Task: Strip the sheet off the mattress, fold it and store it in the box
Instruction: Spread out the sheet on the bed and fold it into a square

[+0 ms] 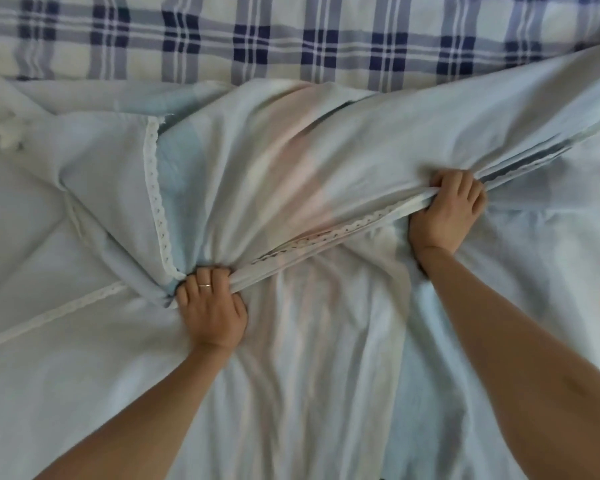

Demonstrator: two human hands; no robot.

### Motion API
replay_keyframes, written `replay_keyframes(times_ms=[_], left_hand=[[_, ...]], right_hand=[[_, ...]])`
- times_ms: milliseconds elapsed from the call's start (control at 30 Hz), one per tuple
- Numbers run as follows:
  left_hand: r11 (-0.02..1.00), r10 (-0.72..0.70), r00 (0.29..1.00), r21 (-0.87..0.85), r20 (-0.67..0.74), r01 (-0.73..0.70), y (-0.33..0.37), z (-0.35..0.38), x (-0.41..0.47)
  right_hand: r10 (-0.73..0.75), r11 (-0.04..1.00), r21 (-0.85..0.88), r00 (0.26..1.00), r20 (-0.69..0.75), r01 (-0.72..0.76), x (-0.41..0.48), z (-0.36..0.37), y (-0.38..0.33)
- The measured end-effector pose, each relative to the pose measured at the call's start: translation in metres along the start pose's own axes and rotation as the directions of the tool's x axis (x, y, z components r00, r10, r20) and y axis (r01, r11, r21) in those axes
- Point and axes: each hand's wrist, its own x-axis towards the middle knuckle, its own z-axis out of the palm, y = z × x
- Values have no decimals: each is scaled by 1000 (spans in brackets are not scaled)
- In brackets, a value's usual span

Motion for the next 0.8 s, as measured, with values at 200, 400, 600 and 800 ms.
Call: replay_keyframes(times_ms=[200, 400, 600, 800], left_hand=[[997, 59, 995, -35, -86, -62, -3, 2, -3], [998, 51, 997, -26, 62, -50, -2, -6, -4], [1000, 18, 997, 17, 69, -19, -2, -1, -6], [1000, -1, 1000, 13, -8, 1, -2, 0, -12]], right_hand=[[-70, 971, 211, 981, -182, 108, -15, -52, -17], [-250, 955, 163, 968, -17, 250, -194, -164, 2], [-10, 990, -131, 937, 349, 59, -319, -113, 36], [-97, 990, -80, 971, 220, 117, -327, -103, 47]])
